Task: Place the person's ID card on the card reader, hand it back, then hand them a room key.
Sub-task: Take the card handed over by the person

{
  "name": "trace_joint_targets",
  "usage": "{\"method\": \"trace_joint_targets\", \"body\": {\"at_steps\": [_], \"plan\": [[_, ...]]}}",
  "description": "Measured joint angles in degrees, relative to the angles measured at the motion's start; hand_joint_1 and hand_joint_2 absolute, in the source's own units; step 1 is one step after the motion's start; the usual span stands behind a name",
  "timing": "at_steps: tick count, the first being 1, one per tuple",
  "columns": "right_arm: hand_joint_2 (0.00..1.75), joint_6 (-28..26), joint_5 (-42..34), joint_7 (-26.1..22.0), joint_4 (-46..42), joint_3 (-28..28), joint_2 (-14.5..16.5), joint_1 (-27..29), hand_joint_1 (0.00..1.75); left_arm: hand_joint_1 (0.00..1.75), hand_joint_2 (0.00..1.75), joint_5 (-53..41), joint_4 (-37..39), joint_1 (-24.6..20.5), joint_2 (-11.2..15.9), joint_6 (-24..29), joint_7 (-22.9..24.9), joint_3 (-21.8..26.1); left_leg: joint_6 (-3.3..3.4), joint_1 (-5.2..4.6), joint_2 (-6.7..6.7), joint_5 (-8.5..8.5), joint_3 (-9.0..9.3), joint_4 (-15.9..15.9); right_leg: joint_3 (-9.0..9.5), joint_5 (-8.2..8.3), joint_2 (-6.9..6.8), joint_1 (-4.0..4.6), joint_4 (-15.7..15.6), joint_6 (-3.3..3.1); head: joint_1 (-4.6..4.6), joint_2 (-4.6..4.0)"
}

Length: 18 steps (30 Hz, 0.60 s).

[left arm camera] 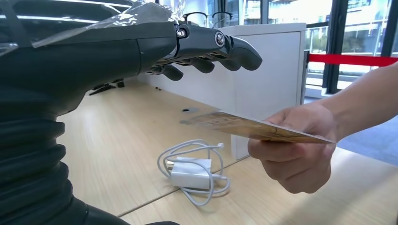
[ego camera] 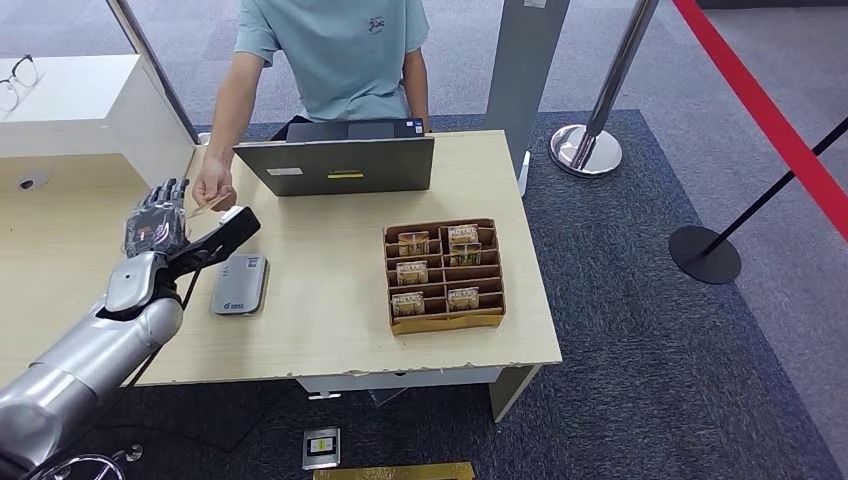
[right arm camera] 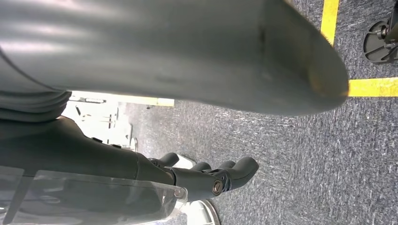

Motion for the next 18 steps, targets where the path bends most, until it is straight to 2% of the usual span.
{"method": "trace_joint_targets", "body": {"at_steps": [1, 2, 5, 6, 18], "plan": [[0.00, 0.04, 0.01, -0.01, 0.00, 0.01, 0.00, 0.00, 0.00, 0.00, 1.75, 0.08, 0.10, -0.01, -0.02, 0.04, 0.15, 0.01, 0.00, 0.00, 0.00, 0.00, 0.00, 0.00, 0.00, 0.00, 0.00, 0.00, 0.00, 0.00, 0.00, 0.00], [0.00, 0.07, 0.01, 0.00, 0.00, 0.01, 0.00, 0.00, 0.00, 0.11, 1.75, 0.17, 0.20, -0.03, -0.03, 0.11, 0.20, 0.01, 0.00, 0.00, 0.00, 0.00, 0.00, 0.00, 0.00, 0.00, 0.00, 0.00, 0.00, 0.00, -0.01, 0.00], [0.00, 0.13, 0.02, 0.04, 0.00, 0.02, 0.00, 0.00, 0.00, 1.42, 1.75, 0.41, 0.38, -0.04, -0.04, 0.20, 0.15, 0.02, 0.00, 0.00, 0.00, 0.00, 0.00, 0.00, 0.00, 0.00, 0.00, 0.00, 0.00, 0.00, -0.01, 0.00], [0.00, 0.18, 0.02, 0.10, 0.00, 0.02, 0.00, -0.01, 0.00, 1.75, 1.75, 0.56, 0.42, -0.04, -0.04, 0.03, 0.02, 0.02, 0.00, 0.00, 0.00, 0.00, 0.01, 0.00, 0.00, 0.00, 0.00, 0.00, 0.00, 0.00, -0.01, 0.00], [0.00, 0.47, 0.05, 0.51, 0.00, 0.05, 0.21, 0.00, 0.00, 1.75, 1.75, 1.70, 0.48, -0.45, -0.21, -1.95, -1.07, 0.02, 0.00, 0.00, 0.00, 0.00, 0.00, 0.00, 0.01, 0.00, 0.00, 0.00, 0.00, 0.00, 0.00, 0.00]]}}
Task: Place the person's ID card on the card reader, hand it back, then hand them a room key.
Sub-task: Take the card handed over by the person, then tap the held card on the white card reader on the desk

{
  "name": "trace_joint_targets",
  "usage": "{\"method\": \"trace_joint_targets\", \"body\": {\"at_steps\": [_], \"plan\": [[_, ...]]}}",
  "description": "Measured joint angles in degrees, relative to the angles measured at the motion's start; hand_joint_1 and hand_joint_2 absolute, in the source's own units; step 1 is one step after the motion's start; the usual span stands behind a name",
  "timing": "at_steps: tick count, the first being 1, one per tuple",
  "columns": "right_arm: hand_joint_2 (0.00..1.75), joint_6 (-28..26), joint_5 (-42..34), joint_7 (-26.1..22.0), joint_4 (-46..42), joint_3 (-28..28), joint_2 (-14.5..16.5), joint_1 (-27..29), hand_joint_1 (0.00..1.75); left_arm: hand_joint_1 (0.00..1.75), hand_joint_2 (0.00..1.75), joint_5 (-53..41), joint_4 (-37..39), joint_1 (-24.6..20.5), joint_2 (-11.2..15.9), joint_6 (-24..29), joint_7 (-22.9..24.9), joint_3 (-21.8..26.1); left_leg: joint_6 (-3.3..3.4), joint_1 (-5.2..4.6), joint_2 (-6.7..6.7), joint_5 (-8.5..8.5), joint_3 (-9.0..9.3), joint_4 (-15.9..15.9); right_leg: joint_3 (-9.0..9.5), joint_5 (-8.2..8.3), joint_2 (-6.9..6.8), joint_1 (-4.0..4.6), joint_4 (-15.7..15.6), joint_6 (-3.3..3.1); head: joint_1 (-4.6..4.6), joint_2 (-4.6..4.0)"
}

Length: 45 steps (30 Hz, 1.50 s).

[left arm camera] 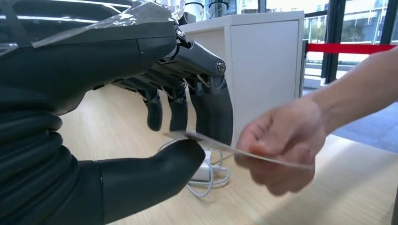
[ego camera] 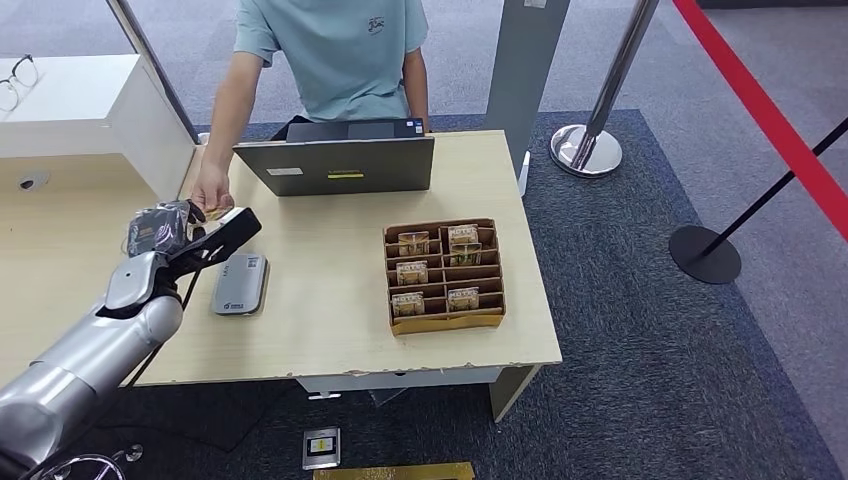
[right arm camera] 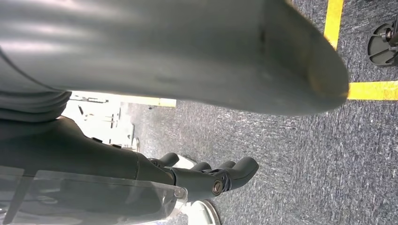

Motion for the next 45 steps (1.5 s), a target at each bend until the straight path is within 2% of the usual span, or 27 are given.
{"method": "trace_joint_targets", "body": {"at_steps": [35, 45], "plan": [[0.00, 0.11, -0.04, -0.46, 0.00, 0.66, 0.11, 0.00, 0.00, 1.75, 1.75, 1.05, -0.30, -0.39, 0.02, -1.43, 0.39, 0.00, 0.00, 0.00, 0.00, 0.00, -0.01, 0.00, 0.01, 0.00, 0.00, 0.00, 0.00, 0.00, -0.01, 0.00], [0.00, 0.14, -0.03, -0.84, 0.00, 0.92, 0.17, 0.00, 0.00, 1.75, 1.75, 2.49, -0.31, 0.94, -0.19, -0.72, -0.16, -0.02, 0.00, 0.00, 0.00, 0.00, 0.00, 0.00, 0.00, 0.00, 0.00, 0.00, 0.00, 0.00, -0.01, 0.00]]}}
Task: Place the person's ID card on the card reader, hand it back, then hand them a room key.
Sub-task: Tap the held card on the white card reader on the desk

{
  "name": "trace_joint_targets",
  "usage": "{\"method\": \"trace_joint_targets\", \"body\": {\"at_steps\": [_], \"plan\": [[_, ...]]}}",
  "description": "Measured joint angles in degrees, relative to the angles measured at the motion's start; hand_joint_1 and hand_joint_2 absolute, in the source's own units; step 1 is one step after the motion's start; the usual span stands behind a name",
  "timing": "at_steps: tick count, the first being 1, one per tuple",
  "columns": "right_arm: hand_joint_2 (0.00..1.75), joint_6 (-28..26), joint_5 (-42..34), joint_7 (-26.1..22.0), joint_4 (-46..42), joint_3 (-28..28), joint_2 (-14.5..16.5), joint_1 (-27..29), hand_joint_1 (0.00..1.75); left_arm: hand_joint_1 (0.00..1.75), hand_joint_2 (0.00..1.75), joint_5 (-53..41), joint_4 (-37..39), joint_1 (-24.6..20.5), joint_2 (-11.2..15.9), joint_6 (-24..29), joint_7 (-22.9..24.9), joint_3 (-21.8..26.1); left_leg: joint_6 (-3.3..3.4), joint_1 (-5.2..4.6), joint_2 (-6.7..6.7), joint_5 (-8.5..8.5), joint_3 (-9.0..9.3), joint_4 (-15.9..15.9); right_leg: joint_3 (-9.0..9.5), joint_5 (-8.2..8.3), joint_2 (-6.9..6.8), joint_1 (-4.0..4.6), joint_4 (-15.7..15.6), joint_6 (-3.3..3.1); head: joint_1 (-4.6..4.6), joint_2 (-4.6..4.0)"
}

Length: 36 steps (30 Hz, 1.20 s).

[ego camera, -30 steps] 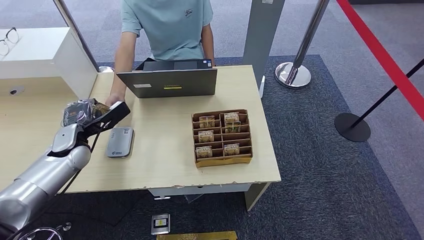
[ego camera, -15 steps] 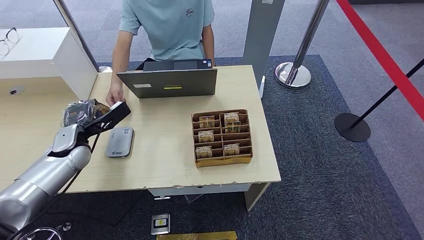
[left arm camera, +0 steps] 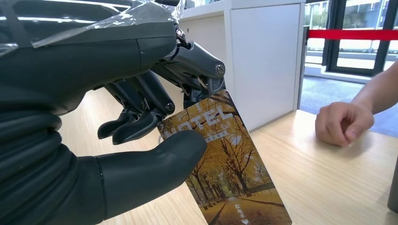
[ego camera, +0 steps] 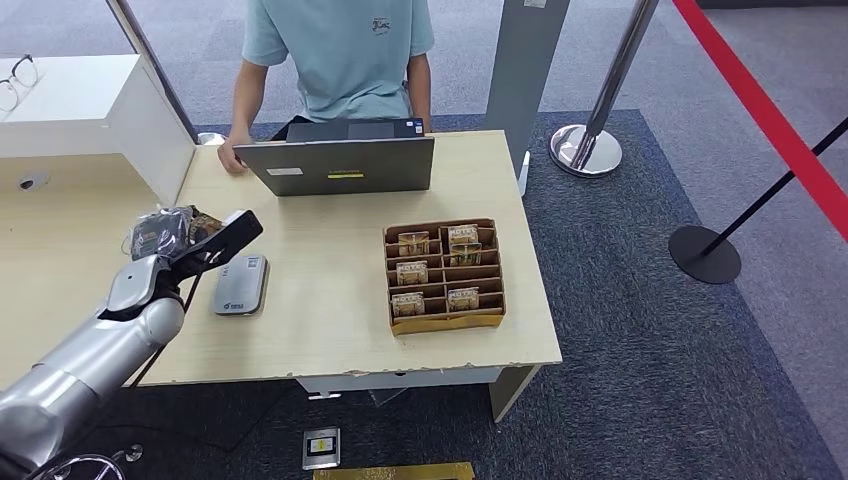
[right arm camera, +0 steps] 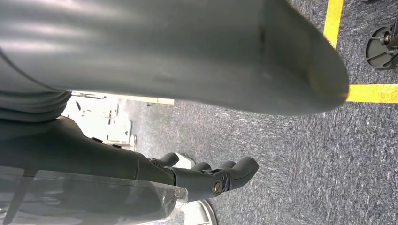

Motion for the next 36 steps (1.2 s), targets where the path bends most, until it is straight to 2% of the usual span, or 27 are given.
{"method": "trace_joint_targets", "body": {"at_steps": [20, 36], "plan": [[0.00, -0.23, 0.70, 0.72, 0.00, 0.20, -0.49, -0.05, 0.00, 1.75, 1.75, 4.22, 3.53, 5.63, -3.28, 5.72, -2.68, 0.00, 0.00, -0.01, 0.00, 0.00, 0.00, 0.00, 0.01, 0.00, 0.00, -0.01, -0.01, 0.00, 0.00, 0.00], [0.00, 0.11, 1.01, 2.30, 0.00, 0.40, -1.98, -0.11, 0.00, 1.75, 1.75, 7.14, 7.51, 7.48, -4.48, 8.84, -3.95, 0.19, 0.00, -0.01, -0.01, 0.00, 0.07, 0.00, 0.13, 0.00, -0.01, -0.03, 0.00, 0.00, 0.01, 0.00]]}}
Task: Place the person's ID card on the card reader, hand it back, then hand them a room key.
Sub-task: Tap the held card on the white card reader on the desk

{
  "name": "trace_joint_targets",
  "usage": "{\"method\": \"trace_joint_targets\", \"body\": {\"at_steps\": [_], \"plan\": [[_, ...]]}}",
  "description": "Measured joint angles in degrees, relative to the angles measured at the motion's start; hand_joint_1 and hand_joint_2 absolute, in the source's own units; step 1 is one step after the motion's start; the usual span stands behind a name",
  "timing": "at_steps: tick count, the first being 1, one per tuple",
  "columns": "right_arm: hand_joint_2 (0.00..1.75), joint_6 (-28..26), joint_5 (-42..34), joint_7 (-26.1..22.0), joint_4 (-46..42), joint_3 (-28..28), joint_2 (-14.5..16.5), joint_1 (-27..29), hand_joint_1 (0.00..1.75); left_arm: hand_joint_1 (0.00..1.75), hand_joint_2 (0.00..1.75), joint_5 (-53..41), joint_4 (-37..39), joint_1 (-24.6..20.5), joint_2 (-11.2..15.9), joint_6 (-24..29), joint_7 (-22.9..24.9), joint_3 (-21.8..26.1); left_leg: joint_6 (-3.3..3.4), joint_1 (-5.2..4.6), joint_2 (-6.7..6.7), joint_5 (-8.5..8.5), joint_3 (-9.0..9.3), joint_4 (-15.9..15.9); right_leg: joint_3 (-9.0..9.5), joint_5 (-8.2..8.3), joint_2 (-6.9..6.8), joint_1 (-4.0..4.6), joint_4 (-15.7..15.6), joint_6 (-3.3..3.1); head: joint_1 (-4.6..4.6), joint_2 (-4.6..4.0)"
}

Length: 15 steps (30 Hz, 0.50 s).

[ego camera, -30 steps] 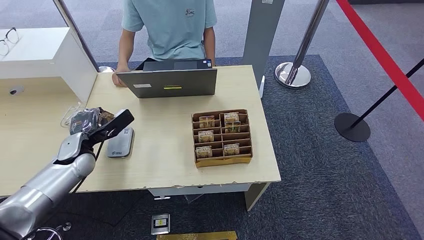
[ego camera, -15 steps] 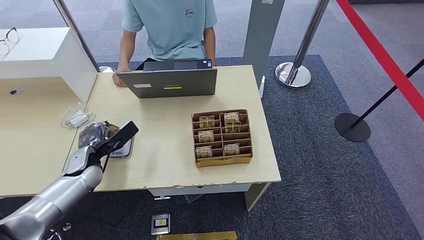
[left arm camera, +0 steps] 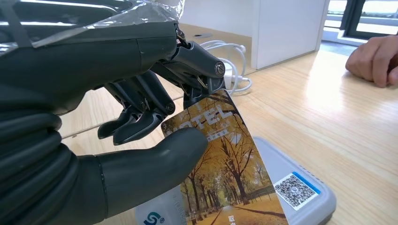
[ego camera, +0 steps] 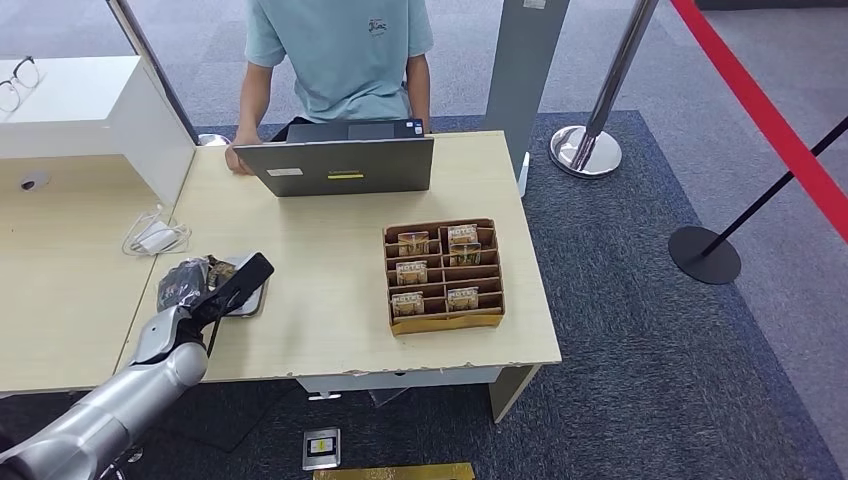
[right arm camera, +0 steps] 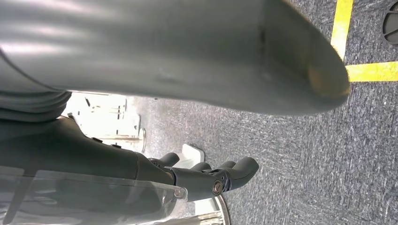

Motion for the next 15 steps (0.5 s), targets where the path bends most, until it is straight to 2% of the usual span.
{"method": "trace_joint_targets", "body": {"at_steps": [15], "plan": [[0.00, 0.14, 0.38, -0.62, 0.00, 0.02, -0.23, -0.01, 0.00, 1.75, 1.75, 0.62, 1.55, 0.57, -0.06, 0.26, 0.04, 0.12, 0.00, 0.00, 0.00, 0.00, 0.10, 0.00, 0.13, 0.00, -0.01, 0.00, 0.00, 0.00, -0.01, 0.00]]}}
